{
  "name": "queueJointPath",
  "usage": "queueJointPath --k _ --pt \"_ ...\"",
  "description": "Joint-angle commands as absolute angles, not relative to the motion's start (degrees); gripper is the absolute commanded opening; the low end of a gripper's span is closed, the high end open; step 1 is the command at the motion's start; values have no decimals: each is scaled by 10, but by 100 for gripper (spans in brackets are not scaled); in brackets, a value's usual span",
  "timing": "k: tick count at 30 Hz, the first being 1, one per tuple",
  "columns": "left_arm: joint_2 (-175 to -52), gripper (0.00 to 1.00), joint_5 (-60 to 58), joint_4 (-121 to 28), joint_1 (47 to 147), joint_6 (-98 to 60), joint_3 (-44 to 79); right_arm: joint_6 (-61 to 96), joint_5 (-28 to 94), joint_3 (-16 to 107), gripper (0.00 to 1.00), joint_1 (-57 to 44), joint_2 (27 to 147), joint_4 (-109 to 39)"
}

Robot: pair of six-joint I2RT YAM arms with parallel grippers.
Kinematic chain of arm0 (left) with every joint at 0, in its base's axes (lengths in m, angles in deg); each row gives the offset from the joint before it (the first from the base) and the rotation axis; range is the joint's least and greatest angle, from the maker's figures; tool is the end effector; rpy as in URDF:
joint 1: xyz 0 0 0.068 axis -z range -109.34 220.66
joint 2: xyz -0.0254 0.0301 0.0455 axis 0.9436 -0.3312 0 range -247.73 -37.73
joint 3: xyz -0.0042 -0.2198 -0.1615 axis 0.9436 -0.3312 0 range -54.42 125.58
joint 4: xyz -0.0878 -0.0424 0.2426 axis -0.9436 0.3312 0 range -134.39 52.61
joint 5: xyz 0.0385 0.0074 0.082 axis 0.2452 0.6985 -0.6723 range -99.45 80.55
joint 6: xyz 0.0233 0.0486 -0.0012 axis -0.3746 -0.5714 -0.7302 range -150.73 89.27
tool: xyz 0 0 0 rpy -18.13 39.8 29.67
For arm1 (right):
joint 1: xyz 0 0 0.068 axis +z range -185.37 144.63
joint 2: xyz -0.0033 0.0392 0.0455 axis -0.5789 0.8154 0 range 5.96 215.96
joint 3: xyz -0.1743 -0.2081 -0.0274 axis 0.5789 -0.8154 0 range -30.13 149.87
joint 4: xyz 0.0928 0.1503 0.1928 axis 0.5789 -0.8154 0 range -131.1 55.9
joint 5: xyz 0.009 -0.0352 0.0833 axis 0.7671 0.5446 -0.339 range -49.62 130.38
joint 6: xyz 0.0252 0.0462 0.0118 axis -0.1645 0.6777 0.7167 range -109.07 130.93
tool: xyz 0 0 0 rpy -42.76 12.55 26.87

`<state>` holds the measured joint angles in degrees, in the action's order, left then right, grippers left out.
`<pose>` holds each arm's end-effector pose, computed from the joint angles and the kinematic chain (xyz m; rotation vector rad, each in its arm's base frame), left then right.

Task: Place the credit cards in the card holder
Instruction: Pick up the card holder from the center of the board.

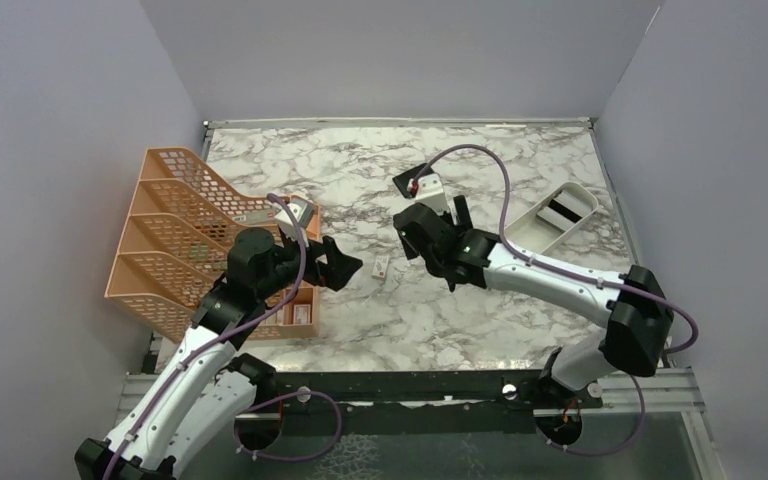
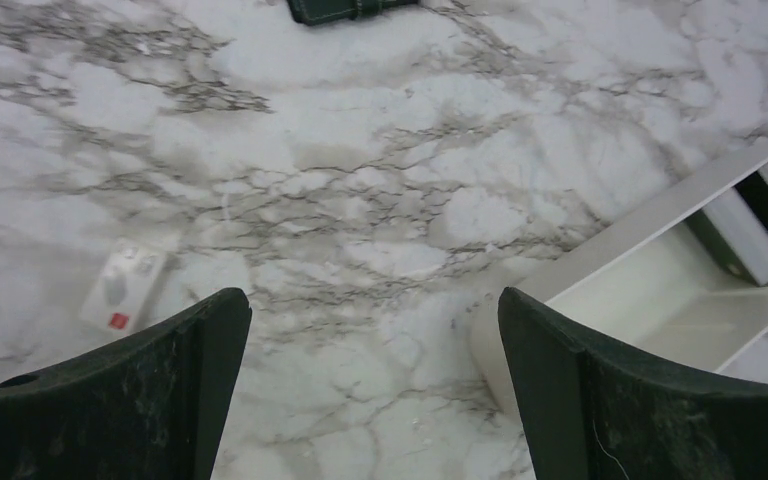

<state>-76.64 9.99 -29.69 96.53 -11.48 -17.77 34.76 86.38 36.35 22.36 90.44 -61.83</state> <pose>0.1430 -0.0825 0.2982 0.3549 1.9072 -0.8509 0.1899 0.2528 0.2869 -0.2608 2.0771 -0.1149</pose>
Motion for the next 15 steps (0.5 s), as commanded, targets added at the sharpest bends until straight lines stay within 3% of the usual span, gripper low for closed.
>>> queueJointPath --k 1,6,10,13,15 --pt "-753 99 96 -300 961 -117 -187 175 853 353 99 162 927 -536" --pt "-759 99 91 -295 961 -120 -187 129 711 334 99 89 943 -448" --pt "-766 99 88 -289 961 -123 -182 244 690 405 94 55 1009 -476" --pt "-760 99 84 -289 961 -122 -183 299 691 466 85 33 1067 -488" --pt "-754 99 80 -288 961 -121 -184 303 710 500 70 28 1105 -477"
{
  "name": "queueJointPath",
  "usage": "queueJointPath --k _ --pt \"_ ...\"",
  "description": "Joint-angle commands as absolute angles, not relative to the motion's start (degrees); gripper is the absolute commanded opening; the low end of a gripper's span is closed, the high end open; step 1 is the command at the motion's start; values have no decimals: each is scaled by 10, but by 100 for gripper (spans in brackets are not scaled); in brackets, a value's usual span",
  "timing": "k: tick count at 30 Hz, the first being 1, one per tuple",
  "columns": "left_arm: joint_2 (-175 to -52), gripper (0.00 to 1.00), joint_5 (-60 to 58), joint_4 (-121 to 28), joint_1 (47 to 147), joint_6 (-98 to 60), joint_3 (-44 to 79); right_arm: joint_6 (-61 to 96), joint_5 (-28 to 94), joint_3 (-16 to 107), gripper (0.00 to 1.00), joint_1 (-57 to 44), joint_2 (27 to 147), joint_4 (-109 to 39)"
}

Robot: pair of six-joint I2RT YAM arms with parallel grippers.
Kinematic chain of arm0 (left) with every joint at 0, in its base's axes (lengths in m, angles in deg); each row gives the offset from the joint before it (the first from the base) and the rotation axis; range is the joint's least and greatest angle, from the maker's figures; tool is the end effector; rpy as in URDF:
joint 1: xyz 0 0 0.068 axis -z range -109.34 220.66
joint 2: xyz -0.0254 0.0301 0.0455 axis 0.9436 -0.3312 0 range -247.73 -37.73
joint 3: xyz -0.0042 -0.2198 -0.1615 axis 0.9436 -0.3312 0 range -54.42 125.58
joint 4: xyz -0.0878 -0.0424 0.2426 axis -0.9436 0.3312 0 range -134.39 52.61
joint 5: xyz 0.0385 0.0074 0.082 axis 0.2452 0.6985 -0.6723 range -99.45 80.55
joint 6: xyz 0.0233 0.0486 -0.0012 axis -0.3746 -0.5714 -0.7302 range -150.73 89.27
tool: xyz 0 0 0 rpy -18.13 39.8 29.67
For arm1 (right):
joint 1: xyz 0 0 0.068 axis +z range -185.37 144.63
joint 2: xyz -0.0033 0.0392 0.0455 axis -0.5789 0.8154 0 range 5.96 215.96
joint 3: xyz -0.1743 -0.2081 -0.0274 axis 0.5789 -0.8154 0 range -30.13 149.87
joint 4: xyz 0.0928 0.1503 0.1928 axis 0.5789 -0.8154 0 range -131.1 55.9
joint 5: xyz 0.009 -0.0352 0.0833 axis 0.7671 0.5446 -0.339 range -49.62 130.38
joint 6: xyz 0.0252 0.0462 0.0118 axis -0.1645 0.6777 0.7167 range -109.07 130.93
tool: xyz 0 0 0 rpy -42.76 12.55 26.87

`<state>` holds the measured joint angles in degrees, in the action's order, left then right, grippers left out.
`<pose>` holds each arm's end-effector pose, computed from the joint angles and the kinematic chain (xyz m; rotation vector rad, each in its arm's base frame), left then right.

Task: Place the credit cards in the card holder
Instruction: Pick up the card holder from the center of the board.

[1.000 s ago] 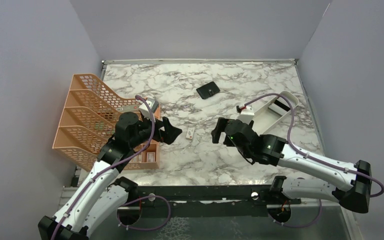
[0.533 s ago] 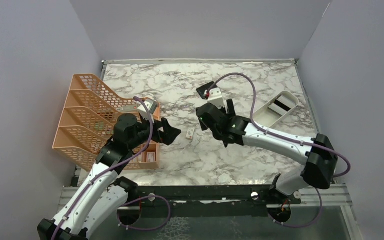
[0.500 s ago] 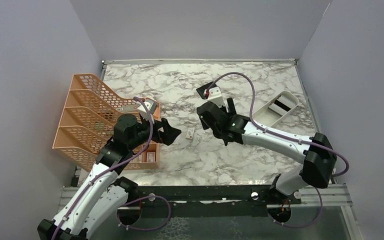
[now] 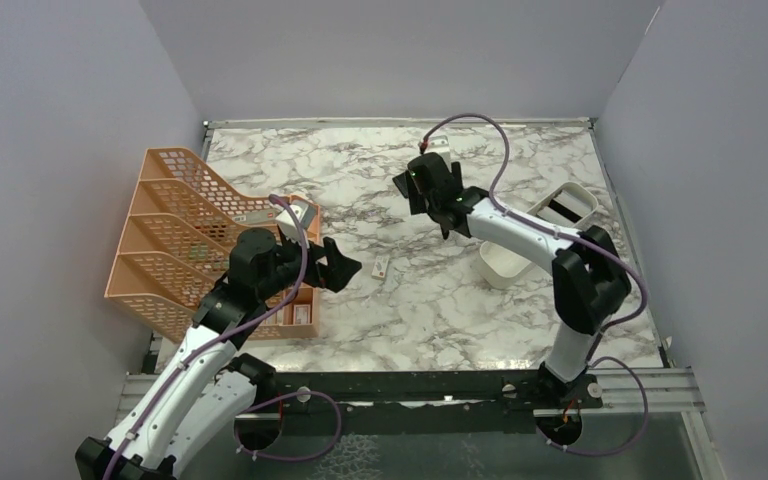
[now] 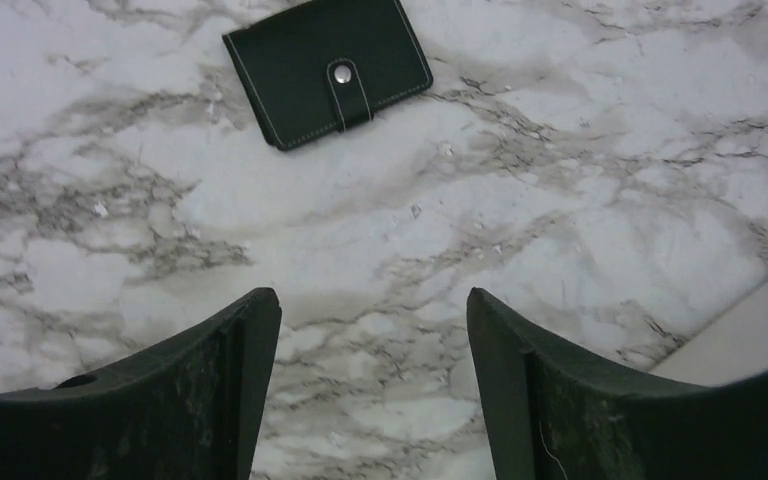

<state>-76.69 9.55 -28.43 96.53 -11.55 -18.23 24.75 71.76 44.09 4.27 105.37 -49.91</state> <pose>0.1428 -0.0822 0.2930 0.3485 1.9393 -0.8394 0.3115 0.2340 0.2555 -0.2121 2.1566 -0.0986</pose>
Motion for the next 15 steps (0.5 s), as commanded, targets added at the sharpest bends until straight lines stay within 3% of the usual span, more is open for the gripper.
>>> queueJointPath --k 1,6,15 --pt "-751 99 78 -288 961 -121 -185 299 718 516 62 26 1124 -467" --pt "-743 99 73 -287 962 -122 -185 265 721 572 43 9 1202 -413" --pt "-741 99 70 -285 961 -124 -183 252 673 682 43 -25 1330 -432"
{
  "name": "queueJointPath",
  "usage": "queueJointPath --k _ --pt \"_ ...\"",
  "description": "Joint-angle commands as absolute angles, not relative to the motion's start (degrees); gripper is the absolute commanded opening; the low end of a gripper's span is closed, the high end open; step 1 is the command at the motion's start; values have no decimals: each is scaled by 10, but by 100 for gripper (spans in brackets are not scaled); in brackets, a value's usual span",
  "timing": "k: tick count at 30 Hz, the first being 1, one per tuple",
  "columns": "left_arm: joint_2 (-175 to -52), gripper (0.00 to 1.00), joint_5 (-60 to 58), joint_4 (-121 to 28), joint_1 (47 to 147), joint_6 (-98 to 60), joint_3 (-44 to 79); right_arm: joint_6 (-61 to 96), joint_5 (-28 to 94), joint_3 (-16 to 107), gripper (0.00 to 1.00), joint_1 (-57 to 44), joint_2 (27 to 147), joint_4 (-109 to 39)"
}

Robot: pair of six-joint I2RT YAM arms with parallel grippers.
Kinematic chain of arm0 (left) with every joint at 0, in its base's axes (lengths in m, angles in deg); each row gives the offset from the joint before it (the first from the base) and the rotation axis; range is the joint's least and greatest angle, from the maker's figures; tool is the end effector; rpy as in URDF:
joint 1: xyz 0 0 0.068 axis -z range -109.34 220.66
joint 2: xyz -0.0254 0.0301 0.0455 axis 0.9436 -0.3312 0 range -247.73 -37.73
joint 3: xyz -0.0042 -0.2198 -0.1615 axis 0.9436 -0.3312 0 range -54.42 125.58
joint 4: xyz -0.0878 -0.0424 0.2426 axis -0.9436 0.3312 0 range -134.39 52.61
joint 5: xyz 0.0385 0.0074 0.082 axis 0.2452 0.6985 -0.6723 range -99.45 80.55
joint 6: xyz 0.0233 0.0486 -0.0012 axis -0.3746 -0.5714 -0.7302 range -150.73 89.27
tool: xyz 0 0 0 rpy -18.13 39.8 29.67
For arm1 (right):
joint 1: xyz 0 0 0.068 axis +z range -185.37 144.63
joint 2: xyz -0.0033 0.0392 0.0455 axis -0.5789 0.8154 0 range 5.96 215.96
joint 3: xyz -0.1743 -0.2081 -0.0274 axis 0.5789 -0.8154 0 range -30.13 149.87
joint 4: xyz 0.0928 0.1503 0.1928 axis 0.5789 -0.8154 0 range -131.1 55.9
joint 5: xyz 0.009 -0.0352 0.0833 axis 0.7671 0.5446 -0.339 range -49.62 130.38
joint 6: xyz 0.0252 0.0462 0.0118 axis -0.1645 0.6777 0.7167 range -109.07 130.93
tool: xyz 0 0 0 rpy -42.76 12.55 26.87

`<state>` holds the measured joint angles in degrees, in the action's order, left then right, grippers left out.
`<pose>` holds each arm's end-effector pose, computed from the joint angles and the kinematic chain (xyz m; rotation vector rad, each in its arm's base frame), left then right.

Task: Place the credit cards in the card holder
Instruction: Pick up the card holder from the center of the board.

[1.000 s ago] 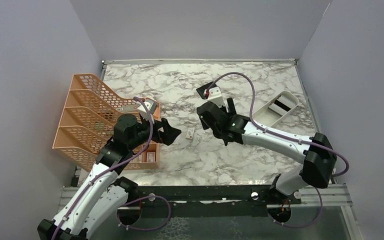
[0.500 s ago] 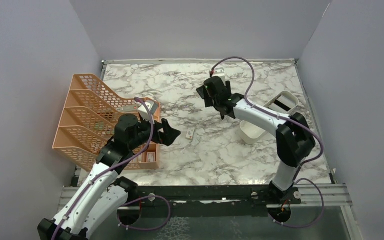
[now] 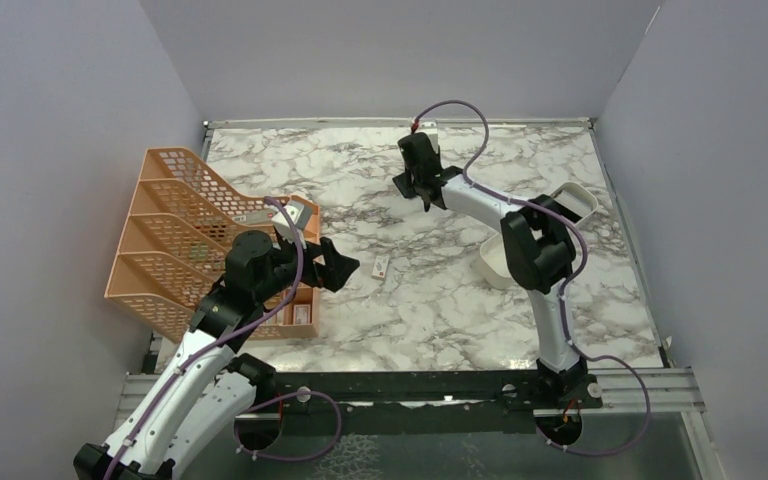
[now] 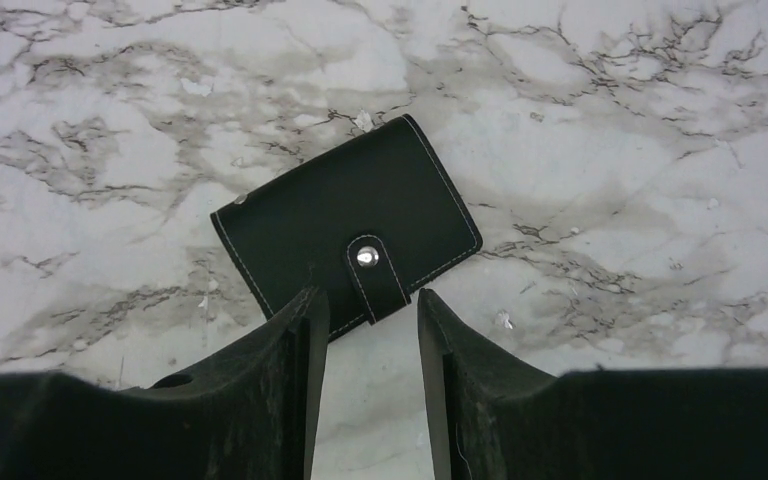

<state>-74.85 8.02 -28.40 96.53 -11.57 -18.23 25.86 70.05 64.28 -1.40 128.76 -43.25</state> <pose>0.1382 -0.0789 0.2974 0.3312 1.9072 -0.8185 0.4164 0.2594 0.2078 -0.0775 2.1283 -0.0784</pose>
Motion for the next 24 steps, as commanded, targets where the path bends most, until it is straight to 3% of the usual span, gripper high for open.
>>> queueJointPath --k 1,8,12,15,20,24 --pt "-741 99 70 -285 961 -124 -183 253 666 688 43 -28 1339 -430" --pt "-743 99 71 -285 961 -123 -183 238 643 742 44 -36 1408 -435" --pt "-743 99 68 -284 961 -124 -183 231 647 746 39 -36 1434 -443" --pt "-745 99 67 -285 962 -123 -183 222 655 732 29 -36 1434 -443" --pt "-747 99 61 -282 962 -122 -182 190 638 682 2 -36 1386 -419" --pt "-741 99 52 -280 961 -122 -181 172 617 626 1 -36 1328 -397"
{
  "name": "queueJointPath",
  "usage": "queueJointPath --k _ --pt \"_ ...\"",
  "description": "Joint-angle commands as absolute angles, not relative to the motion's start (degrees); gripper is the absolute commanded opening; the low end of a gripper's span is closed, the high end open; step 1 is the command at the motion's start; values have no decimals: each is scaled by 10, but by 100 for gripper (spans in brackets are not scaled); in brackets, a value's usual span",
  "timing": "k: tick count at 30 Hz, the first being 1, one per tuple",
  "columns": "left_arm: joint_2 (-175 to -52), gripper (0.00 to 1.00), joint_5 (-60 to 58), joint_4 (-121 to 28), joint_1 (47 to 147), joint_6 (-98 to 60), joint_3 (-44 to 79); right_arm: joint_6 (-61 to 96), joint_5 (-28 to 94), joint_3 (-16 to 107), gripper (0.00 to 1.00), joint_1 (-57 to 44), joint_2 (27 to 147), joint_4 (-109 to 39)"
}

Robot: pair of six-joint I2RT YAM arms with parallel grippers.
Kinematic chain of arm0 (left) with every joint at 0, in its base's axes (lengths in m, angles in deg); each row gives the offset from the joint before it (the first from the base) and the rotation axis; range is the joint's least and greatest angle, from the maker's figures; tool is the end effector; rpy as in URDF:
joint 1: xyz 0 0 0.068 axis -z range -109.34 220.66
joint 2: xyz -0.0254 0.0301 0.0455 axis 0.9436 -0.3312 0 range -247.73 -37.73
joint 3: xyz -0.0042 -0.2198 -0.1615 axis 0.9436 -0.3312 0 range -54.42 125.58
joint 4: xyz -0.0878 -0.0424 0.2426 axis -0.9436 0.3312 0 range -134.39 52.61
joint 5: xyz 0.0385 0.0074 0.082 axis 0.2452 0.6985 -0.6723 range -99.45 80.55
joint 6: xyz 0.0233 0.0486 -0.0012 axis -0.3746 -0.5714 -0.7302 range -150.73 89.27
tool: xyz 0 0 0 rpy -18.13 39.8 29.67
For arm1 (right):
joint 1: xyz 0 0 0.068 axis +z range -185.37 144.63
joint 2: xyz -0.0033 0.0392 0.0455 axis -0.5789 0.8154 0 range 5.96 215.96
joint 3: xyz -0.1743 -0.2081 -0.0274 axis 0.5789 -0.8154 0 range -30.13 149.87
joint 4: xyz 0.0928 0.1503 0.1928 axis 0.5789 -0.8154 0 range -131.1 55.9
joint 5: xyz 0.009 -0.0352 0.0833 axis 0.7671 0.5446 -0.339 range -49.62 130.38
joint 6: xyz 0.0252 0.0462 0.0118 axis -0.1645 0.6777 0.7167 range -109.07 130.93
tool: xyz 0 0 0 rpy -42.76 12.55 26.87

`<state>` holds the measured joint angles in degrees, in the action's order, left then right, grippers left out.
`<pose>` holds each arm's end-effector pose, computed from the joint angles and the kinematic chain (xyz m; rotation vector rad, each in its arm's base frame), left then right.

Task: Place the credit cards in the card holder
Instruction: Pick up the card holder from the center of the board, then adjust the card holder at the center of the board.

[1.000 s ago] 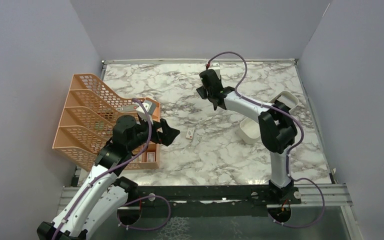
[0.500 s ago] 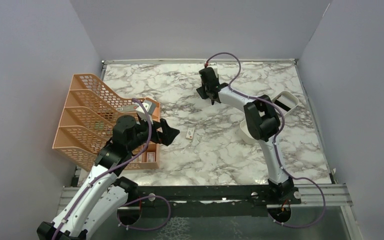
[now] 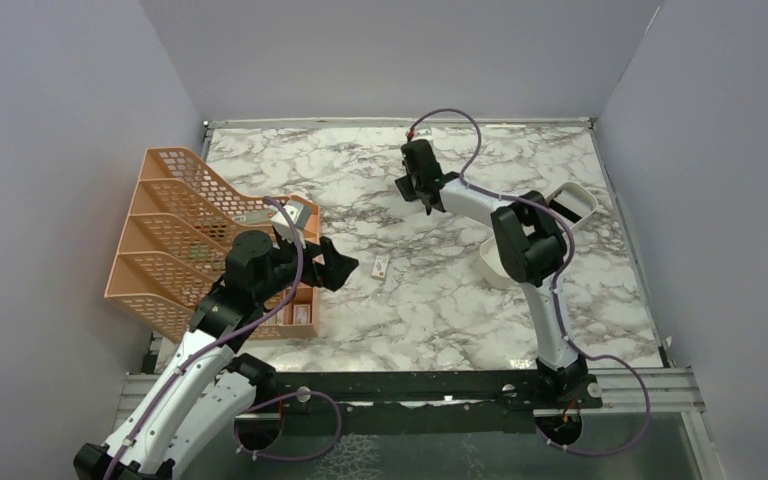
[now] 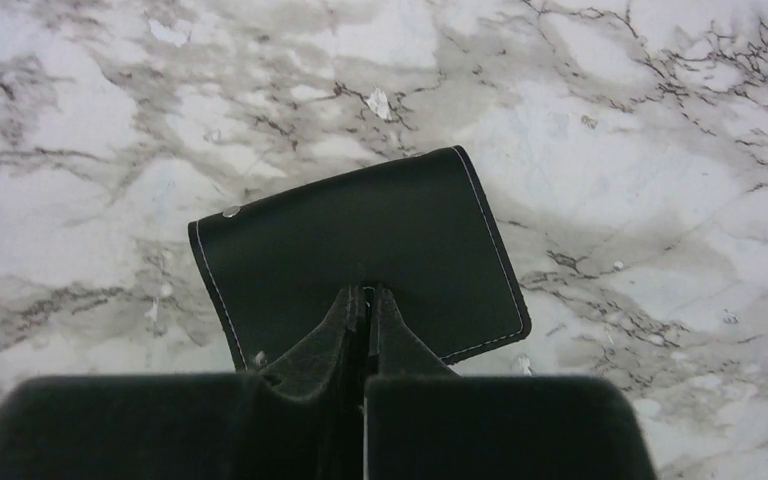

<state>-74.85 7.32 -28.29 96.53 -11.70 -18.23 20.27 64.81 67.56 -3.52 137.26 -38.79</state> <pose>0.1384 -0.0786 0.2972 0.3243 1.9088 -0.8055 0.4452 0.2593 0.1602 -0.1994 2.1620 -0.0695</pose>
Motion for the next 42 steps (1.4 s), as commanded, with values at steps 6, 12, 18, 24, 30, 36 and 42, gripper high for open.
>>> queueJointPath --k 6,12,18,24,30,36,42 --pt "-742 99 38 -277 961 -117 -182 163 533 527 1 -36 1222 -383" --pt "-776 93 35 -273 962 -104 -171 142 402 386 1 -36 1082 -340" --pt "-836 84 60 -280 961 -41 -139 163 258 271 1 -36 939 -284" --pt "-881 79 173 -387 961 41 -141 241 114 184 1 -36 831 -214" --pt "-897 81 248 -519 962 156 -181 332 33 130 1 -35 754 -124" --pt "-893 81 246 -560 962 192 -206 412 -16 104 1 -36 730 -43" --pt "-893 74 241 -606 976 216 -219 472 -39 89 1 -35 731 31"
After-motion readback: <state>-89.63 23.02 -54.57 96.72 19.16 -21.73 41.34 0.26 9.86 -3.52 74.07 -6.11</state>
